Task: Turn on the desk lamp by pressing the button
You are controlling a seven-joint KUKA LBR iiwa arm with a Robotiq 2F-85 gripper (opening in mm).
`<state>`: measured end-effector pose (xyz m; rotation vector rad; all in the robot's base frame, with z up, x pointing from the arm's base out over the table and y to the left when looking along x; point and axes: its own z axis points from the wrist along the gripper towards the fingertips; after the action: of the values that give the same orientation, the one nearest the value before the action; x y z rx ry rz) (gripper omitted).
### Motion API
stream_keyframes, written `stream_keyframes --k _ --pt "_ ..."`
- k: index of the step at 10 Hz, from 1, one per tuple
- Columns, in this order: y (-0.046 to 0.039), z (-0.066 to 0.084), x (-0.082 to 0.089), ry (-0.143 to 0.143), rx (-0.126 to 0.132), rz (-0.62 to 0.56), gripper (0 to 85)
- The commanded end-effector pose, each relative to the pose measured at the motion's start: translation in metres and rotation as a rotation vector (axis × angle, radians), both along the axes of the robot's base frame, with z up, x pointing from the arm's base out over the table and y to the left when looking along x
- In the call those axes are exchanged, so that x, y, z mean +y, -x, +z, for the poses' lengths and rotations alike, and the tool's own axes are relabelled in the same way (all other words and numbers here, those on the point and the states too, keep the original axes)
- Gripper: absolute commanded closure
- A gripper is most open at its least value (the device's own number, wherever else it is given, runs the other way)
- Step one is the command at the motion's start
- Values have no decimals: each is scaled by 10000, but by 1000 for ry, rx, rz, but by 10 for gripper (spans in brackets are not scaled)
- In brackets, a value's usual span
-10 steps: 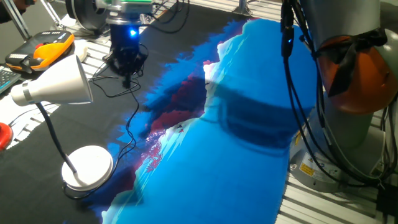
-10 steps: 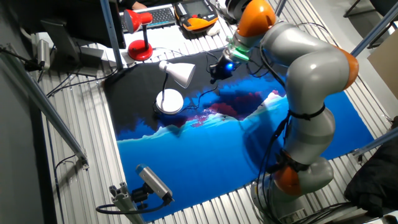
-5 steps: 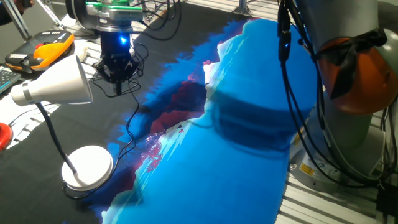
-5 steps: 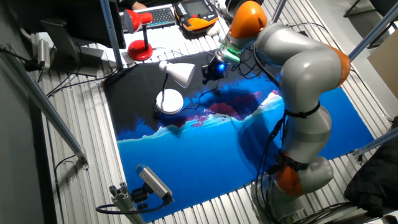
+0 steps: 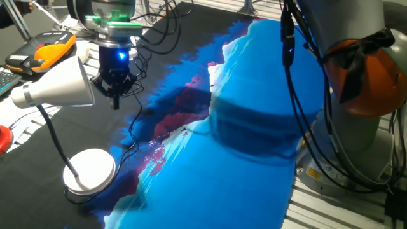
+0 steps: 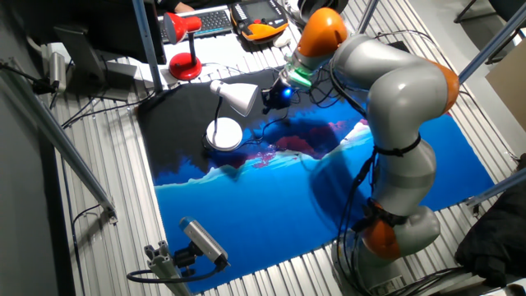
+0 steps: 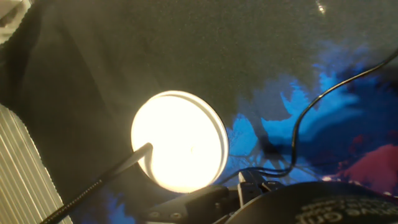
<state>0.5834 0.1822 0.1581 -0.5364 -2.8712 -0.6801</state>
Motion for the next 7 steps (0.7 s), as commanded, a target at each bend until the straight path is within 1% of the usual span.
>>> stream_keyframes --k 1,3,4,5,6,7 --pt "-9 -41 23 2 -2 -1 850" --pt "-15 -54 25 -6 2 -6 850" --pt "-15 -54 25 -9 18 -8 850" --pt "-15 -54 25 -50 67 -23 850" --pt "-15 -54 25 -76 102 -37 850" --pt "-15 -54 25 -60 112 -21 850"
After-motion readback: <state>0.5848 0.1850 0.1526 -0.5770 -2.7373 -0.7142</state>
